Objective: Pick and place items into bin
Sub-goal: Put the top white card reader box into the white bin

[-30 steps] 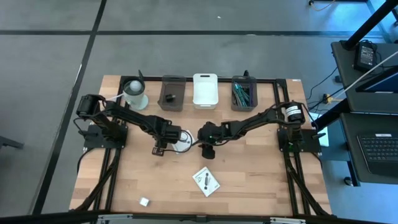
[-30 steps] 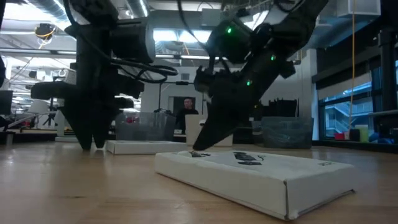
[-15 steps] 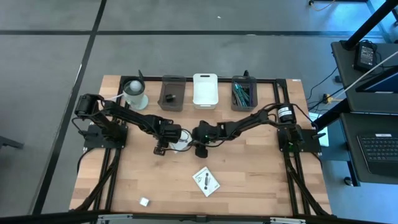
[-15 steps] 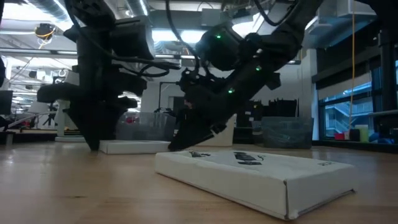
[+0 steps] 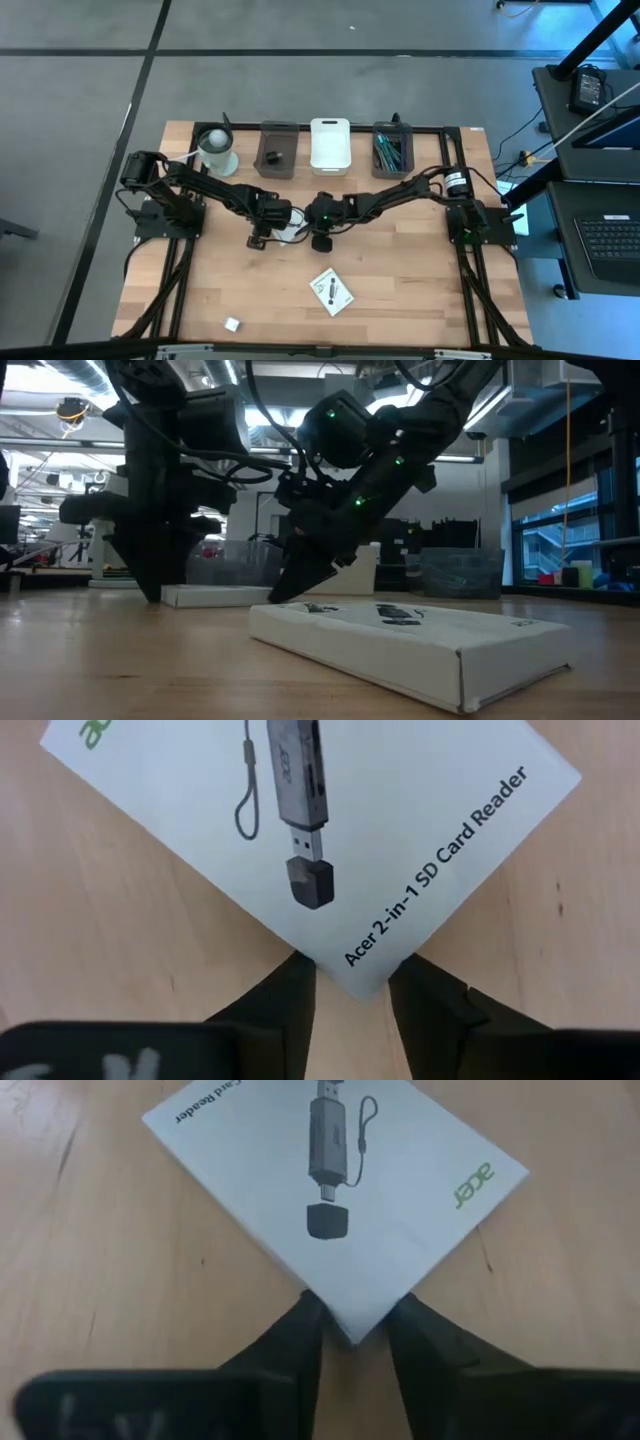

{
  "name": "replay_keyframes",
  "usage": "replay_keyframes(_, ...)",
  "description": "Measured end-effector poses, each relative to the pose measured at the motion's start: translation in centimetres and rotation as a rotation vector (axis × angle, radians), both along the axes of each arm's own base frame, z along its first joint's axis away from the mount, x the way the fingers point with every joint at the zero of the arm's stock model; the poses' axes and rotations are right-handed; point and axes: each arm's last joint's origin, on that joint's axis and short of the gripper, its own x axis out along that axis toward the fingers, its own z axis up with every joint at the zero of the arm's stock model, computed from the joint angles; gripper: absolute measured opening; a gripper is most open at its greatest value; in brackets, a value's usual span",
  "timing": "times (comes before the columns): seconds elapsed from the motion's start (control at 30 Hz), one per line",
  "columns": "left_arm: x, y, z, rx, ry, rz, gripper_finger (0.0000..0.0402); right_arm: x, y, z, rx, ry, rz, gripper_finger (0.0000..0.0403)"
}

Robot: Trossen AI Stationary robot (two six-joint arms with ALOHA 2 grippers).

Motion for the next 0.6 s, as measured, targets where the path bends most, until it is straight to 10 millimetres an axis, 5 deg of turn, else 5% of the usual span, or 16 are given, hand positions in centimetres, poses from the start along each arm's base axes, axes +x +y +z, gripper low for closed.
replay_keyframes(0.2, -0.2, 0.0, 0.6, -0.005, -0.015, -0.001, 0.0092, 0.0, 0.0, 0.5, 0.003, -0.006, 0.003, 0.0062)
replay_keyframes(0.6, -0.5, 0.0, 2.1, 0.008, -0.067, 0.008, 0.0092, -0.4, 0.0, 1.6, 0.010, 0.005, -0.001, 0.0056)
